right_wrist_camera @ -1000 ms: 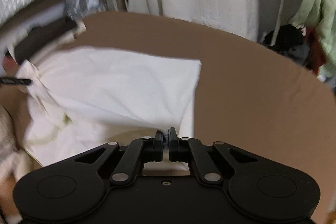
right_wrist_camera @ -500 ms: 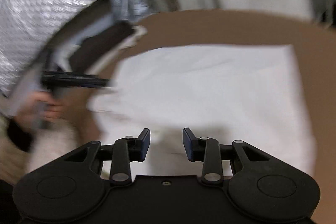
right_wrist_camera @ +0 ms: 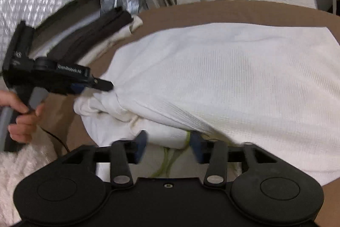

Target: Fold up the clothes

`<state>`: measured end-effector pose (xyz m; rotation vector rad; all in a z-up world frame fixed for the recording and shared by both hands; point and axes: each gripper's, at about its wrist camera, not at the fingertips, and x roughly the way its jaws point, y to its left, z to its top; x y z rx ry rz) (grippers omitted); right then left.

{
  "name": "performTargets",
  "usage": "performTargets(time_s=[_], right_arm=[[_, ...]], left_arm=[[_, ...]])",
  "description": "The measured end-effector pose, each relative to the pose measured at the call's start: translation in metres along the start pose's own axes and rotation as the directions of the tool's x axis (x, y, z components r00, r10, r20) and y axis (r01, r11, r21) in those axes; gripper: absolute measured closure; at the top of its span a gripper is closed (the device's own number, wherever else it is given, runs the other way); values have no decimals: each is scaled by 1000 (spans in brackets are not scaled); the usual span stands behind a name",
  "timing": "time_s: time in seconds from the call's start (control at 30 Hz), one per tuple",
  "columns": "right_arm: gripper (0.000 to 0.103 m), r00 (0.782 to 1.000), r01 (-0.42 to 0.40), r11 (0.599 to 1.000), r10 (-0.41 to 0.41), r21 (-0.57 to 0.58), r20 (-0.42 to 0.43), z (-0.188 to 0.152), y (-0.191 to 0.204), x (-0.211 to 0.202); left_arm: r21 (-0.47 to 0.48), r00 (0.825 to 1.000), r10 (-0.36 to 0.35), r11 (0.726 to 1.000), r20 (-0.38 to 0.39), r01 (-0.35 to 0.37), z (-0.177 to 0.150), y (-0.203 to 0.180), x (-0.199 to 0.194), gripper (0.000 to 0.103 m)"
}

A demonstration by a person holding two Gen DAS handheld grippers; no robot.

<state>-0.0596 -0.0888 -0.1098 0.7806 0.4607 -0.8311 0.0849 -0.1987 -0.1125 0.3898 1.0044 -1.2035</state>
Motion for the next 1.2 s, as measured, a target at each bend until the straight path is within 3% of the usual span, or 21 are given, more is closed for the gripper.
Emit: performTargets(time_s=[0.03,0.07,0.13,0.17,0.23,0.33,0.37,0.4,0.47,0.53,0.63,0.8,0.83,0.87,0.9,0.93,1.03,1.07,1.1,1.17,1.2], right_arm=[[41,1000,-9,1000,9,15,9,-1,-2,1],[42,1000,-8,1000,8,4,20,1,1,-3],[83,999,-2,1000,3,-24,43,4,9,-12],[88,999,1,999,2,-38,54,6,13,-16],[88,997,7,998,-2,-67,77,9,21,-25],[88,996,-5,993,15,-114,87,13,34,-43],[88,997,-28,991,37,-133,69,14,38,-52],[88,1000,-9,992,12,-123,25,11,35,-47],[88,996,43,994,-51,-99,-72,3,25,-33],[88,980,98,992,-110,-80,-169,-5,15,-19],[88,979,47,999,-44,12,-201,-8,2,-23],[85,969,96,991,-115,-97,-220,-5,7,-39],[83,964,120,984,-147,-132,-222,-6,9,-39],[81,958,144,976,-180,-166,-223,-7,12,-39],[79,952,168,965,-212,-200,-223,-8,14,-40],[79,955,172,955,-222,-241,-199,-10,20,-43],[75,968,173,912,-227,-371,-108,-14,38,-54],[66,973,169,892,-218,-419,-72,-15,45,-57],[56,972,183,862,-231,-473,-45,-14,52,-59],[53,956,239,779,-294,-580,-1,-12,58,-61],[53,947,257,741,-322,-620,7,-7,57,-61]], left_arm=[[12,1000,-5,1000,2,5,0,-2,2,65],[31,1000,-7,999,5,7,0,-5,3,82],[68,1000,-4,998,26,2,0,-12,0,91],[84,998,12,996,63,-18,-1,-14,-6,93],[111,985,56,991,161,-74,-2,-17,-24,93],[167,944,101,973,314,-160,-11,-22,-65,93],[184,938,92,970,335,-161,-15,-23,-75,93],[200,942,71,969,328,-143,-20,-24,-80,93],[234,971,50,966,232,-106,-28,-28,-74,90],[262,985,83,957,150,-121,-34,-32,-63,90],[262,977,123,951,171,-166,-34,-32,-68,90],[185,964,160,962,213,-201,-31,-11,-97,90],[177,966,153,966,208,-191,-32,-7,-100,89],[165,971,135,972,195,-169,-32,-3,-102,78],[142,977,118,979,179,-145,-31,2,-103,55],[113,982,101,986,161,-120,-29,6,-103,46],[87,995,47,995,85,-54,-22,9,-87,42],[102,998,28,994,60,-34,-21,6,-81,40],[138,999,10,990,42,-15,-20,0,-74,32],[233,1000,-8,972,3,7,-22,-16,-57,20],[283,1000,0,959,-16,4,-24,-23,-48,21]])
